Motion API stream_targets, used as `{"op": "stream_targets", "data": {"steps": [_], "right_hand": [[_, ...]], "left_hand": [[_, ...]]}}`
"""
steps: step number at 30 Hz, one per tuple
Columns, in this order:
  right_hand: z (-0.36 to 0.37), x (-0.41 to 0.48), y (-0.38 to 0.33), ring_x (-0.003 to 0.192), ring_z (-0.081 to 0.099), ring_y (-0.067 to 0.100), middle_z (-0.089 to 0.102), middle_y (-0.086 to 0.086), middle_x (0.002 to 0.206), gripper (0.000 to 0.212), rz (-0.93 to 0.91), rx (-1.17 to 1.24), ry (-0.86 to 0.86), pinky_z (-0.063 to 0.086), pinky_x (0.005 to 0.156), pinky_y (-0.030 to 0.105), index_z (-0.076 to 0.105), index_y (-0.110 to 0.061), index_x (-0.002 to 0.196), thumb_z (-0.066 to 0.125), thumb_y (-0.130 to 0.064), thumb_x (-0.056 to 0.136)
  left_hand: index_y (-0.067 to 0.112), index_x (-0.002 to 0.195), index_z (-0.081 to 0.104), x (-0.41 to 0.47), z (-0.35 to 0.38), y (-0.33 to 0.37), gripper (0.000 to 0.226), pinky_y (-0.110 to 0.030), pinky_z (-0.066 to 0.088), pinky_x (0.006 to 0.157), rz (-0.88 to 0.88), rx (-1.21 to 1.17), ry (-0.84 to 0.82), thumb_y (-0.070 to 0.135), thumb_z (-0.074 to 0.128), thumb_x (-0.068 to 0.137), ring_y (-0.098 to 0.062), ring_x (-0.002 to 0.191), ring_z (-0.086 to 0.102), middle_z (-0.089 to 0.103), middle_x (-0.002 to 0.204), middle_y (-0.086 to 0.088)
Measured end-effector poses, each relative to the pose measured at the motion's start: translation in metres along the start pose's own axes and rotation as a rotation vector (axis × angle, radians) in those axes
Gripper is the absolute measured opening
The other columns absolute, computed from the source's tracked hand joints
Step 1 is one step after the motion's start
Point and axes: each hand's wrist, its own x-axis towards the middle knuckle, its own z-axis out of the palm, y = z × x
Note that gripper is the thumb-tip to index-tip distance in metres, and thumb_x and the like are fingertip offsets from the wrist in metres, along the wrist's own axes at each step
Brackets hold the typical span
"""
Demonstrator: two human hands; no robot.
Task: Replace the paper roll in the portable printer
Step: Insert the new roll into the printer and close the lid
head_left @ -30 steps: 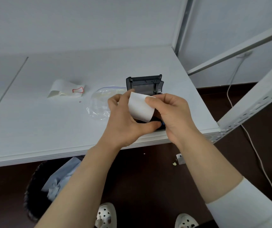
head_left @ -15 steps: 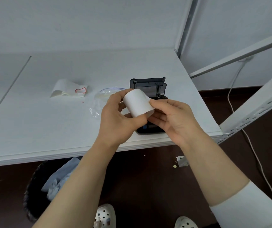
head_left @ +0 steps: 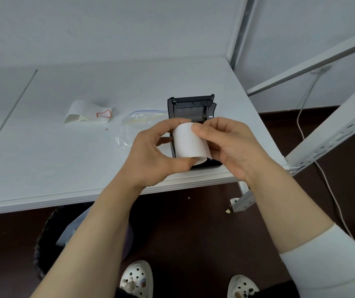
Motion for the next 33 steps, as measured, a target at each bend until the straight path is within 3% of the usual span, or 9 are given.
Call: {"op": "stream_targets", "data": {"steps": [5,9,11,14,17,24,29,31,33], "right_hand": [[-0.003,0.001,0.001,0.093,0.066,0.023,0.068,0.008,0.102,0.04,0.108,0.133,-0.086,0.058,0.075,0.038,0.068,-0.015,0.099,0.072,-0.021,0.06],[-0.003,0.002,0.001,0.086,0.068,0.019,0.073,0.003,0.088,0.013,0.016,0.169,0.046,0.06,0.071,0.033,0.071,-0.014,0.09,0.068,-0.013,0.077],[-0.004,0.002,0.0,0.084,0.068,0.019,0.072,0.003,0.084,0.007,-0.016,0.237,0.155,0.06,0.069,0.032,0.069,-0.013,0.085,0.065,-0.01,0.081],[-0.003,0.004,0.0,0.09,0.065,0.022,0.068,0.008,0.094,0.008,-0.083,0.277,0.223,0.061,0.065,0.031,0.067,-0.013,0.087,0.061,-0.007,0.085],[0.003,0.006,0.002,0.091,0.064,0.022,0.067,0.007,0.093,0.009,-0.135,0.275,0.235,0.06,0.073,0.033,0.064,-0.012,0.089,0.059,-0.005,0.086],[0.003,0.015,0.0,0.098,0.065,0.024,0.067,0.003,0.095,0.013,-0.227,0.091,0.292,0.057,0.084,0.037,0.066,-0.013,0.091,0.065,-0.003,0.082],[-0.007,0.023,-0.003,0.086,0.066,0.006,0.068,-0.009,0.087,0.018,-0.376,-0.186,0.417,0.054,0.083,0.023,0.07,-0.02,0.09,0.069,-0.007,0.079],[-0.011,0.024,0.0,0.085,0.066,0.005,0.068,-0.011,0.086,0.023,-0.423,-0.27,0.446,0.053,0.084,0.02,0.071,-0.017,0.1,0.069,-0.007,0.079],[-0.014,0.026,0.005,0.083,0.065,0.004,0.067,-0.011,0.083,0.031,-0.462,-0.345,0.453,0.052,0.084,0.017,0.068,-0.02,0.108,0.067,-0.006,0.081]], "left_hand": [[0.04,0.108,0.061,0.001,-0.001,-0.004,0.062,-0.033,0.046,0.101,-0.021,-0.035,-0.058,0.023,0.076,0.05,-0.004,0.113,0.057,0.065,0.111,0.021],[0.041,0.122,0.052,0.002,0.004,-0.003,0.072,-0.021,0.048,0.096,-0.124,-0.168,0.027,0.002,0.072,0.065,0.004,0.123,0.047,0.055,0.128,0.019],[0.027,0.125,0.055,0.005,0.005,0.003,0.055,-0.025,0.052,0.09,-0.268,-0.266,0.167,-0.003,0.061,0.079,-0.004,0.109,0.056,0.057,0.12,0.009],[0.01,0.099,0.064,0.01,0.01,0.014,0.017,-0.029,0.058,0.066,-0.468,-0.351,0.256,0.021,0.058,0.087,-0.019,0.078,0.062,0.061,0.09,-0.007],[0.006,0.084,0.066,0.015,0.02,0.016,0.031,-0.025,0.057,0.056,-0.46,-0.301,0.254,0.037,0.063,0.085,-0.018,0.064,0.065,0.066,0.074,-0.009],[0.007,0.079,0.067,0.033,0.029,0.008,0.018,-0.017,0.053,0.055,-0.369,-0.244,0.358,0.023,0.064,0.086,-0.008,0.057,0.067,0.069,0.073,-0.007],[0.023,0.059,0.069,0.048,0.032,0.009,0.022,-0.032,0.061,0.072,-0.334,-0.203,0.425,0.02,0.07,0.081,-0.012,0.058,0.069,0.068,0.055,0.009],[0.028,0.049,0.065,0.052,0.035,0.008,0.031,-0.043,0.059,0.08,-0.3,-0.139,0.444,0.023,0.072,0.079,-0.028,0.069,0.07,0.071,0.065,-0.005],[0.03,0.05,0.064,0.056,0.038,0.008,0.03,-0.049,0.056,0.082,-0.271,-0.055,0.465,0.025,0.073,0.077,-0.033,0.07,0.066,0.071,0.075,-0.017]]}}
